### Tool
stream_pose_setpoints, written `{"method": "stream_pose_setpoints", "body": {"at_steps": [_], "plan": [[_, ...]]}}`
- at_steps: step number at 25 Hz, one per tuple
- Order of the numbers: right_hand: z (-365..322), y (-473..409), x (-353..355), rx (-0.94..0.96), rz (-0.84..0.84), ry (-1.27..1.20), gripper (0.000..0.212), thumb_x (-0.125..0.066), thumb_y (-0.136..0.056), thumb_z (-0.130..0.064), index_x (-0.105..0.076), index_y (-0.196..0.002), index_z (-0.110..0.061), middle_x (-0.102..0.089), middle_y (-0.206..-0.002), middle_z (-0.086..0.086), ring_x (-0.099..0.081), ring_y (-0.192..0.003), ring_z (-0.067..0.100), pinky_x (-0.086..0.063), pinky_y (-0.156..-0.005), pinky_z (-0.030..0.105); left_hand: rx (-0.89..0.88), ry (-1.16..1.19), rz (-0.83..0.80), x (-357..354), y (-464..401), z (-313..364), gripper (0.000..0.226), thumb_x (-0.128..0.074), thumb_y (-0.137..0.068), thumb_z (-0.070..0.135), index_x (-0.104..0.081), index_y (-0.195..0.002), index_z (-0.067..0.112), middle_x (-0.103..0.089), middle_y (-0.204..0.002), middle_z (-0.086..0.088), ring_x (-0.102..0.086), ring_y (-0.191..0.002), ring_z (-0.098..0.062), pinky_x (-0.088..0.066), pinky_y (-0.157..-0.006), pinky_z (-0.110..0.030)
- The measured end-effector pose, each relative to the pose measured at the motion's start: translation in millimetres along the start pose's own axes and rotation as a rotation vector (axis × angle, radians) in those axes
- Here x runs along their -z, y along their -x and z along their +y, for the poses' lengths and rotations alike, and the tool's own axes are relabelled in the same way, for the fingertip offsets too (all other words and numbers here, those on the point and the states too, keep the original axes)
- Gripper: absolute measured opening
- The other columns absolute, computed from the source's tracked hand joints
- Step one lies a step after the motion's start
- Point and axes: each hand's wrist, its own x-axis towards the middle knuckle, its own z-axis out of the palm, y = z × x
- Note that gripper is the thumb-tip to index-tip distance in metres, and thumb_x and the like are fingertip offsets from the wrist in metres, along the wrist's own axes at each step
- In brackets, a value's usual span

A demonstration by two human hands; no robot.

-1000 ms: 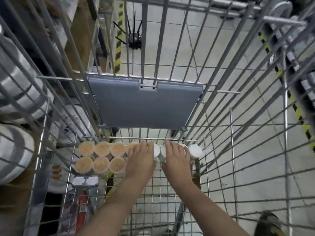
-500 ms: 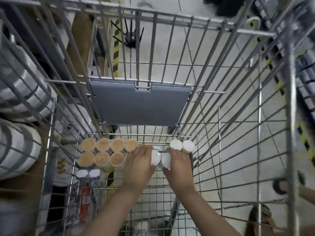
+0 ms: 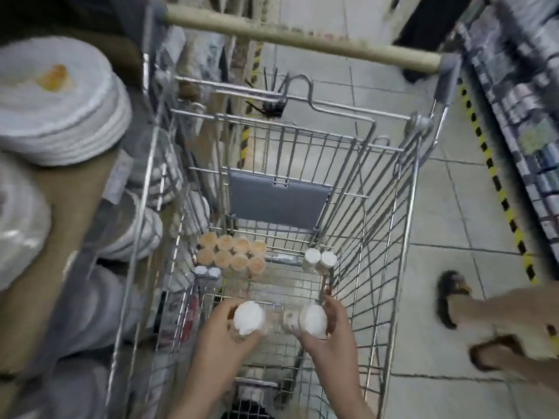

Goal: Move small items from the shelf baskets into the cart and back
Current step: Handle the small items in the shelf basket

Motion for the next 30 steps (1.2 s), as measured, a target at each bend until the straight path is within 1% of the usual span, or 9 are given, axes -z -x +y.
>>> {"method": "stream_pose_setpoints", "body": {"at_steps": [2,7,11,13,15,19,22,28,30], "plan": [[-9,27,13,-0.006,-0.088,-0.071,0.077,-0.084,-0.065,-0.004,-0.045,-0.126,-0.031,-0.058,-0.117,-0.006,-0.056,-0.102,0.004,-0.048,-0.075,0.015,0.040,0.107,0.071,15,40,6,0.053,-0.083,-0.064,0.006,-0.056,-0.095,0.038,-0.063,-0.103,0.008,-0.060,-0.094,-0.010,-0.046,-0.072,-0.017],[-27,91,53,0.042,-0.369,-0.176,0.074,-0.077,-0.063,0.017,-0.051,-0.114,-0.030,-0.062,-0.108,-0.003,-0.060,-0.101,0.014,-0.051,-0.072,0.018,0.050,0.306,0.327,36,150,33,0.048,-0.083,-0.063,-0.001,-0.061,-0.097,0.026,-0.066,-0.095,0.002,-0.063,-0.087,-0.014,-0.049,-0.064,-0.015],[-33,147,94,0.120,-0.563,-0.208,0.066,-0.081,-0.063,0.006,-0.057,-0.112,-0.033,-0.064,-0.107,-0.016,-0.062,-0.098,0.009,-0.050,-0.067,0.016,-0.006,0.484,0.486,30,253,49,0.045,-0.083,-0.058,0.019,-0.064,-0.099,0.023,-0.068,-0.091,0.000,-0.063,-0.072,0.000,-0.049,-0.060,-0.012],[-33,173,110,0.141,-0.664,-0.220,0.065,-0.088,-0.054,-0.006,-0.063,-0.109,-0.028,-0.070,-0.102,-0.010,-0.065,-0.096,0.011,-0.049,-0.072,0.020,-0.016,0.593,0.553,19,304,46,0.038,-0.081,-0.068,0.010,-0.066,-0.100,0.025,-0.068,-0.093,-0.002,-0.063,-0.070,-0.002,-0.050,-0.057,-0.015],[-34,202,119,0.173,-0.788,-0.211,0.070,-0.089,-0.040,-0.019,-0.067,-0.106,-0.023,-0.072,-0.101,-0.005,-0.067,-0.094,0.014,-0.049,-0.076,0.025,-0.040,0.650,0.648,8,353,40,0.039,-0.084,-0.059,0.021,-0.069,-0.092,0.034,-0.069,-0.090,0.001,-0.063,-0.070,-0.006,-0.049,-0.056,-0.016],[-30,264,120,0.227,-1.042,-0.192,0.064,-0.085,-0.045,-0.016,-0.067,-0.107,-0.015,-0.072,-0.100,0.003,-0.067,-0.090,0.016,-0.053,-0.071,0.025,-0.066,0.757,0.894,-5,452,26,0.034,-0.082,-0.066,0.016,-0.066,-0.094,0.025,-0.068,-0.088,0.002,-0.062,-0.069,-0.001,-0.049,-0.054,-0.013],[-23,315,111,0.241,-1.208,-0.148,0.068,-0.084,-0.040,-0.023,-0.067,-0.106,-0.014,-0.072,-0.100,0.005,-0.066,-0.089,0.016,-0.053,-0.073,0.027,-0.036,0.754,1.078,-12,529,13,0.059,-0.076,-0.042,0.042,-0.066,-0.098,0.024,-0.071,-0.086,0.011,-0.062,-0.075,0.001,-0.049,-0.062,-0.011],[3,427,91,0.196,-1.544,0.009,0.094,-0.096,-0.026,-0.039,-0.066,-0.110,-0.012,-0.070,-0.102,0.008,-0.065,-0.094,0.021,-0.051,-0.081,0.038,0.041,0.866,1.453,-47,663,-22,0.060,-0.079,-0.043,0.036,-0.066,-0.100,0.025,-0.070,-0.092,0.004,-0.064,-0.083,-0.011,-0.051,-0.065,-0.021],[16,477,84,0.207,-1.658,0.098,0.089,-0.094,-0.030,-0.033,-0.066,-0.112,-0.013,-0.070,-0.104,0.006,-0.064,-0.097,0.022,-0.051,-0.081,0.037,0.071,0.881,1.570,-65,711,-35,0.055,-0.079,-0.045,0.031,-0.066,-0.098,0.023,-0.071,-0.088,0.004,-0.064,-0.080,-0.011,-0.050,-0.063,-0.021]]}}
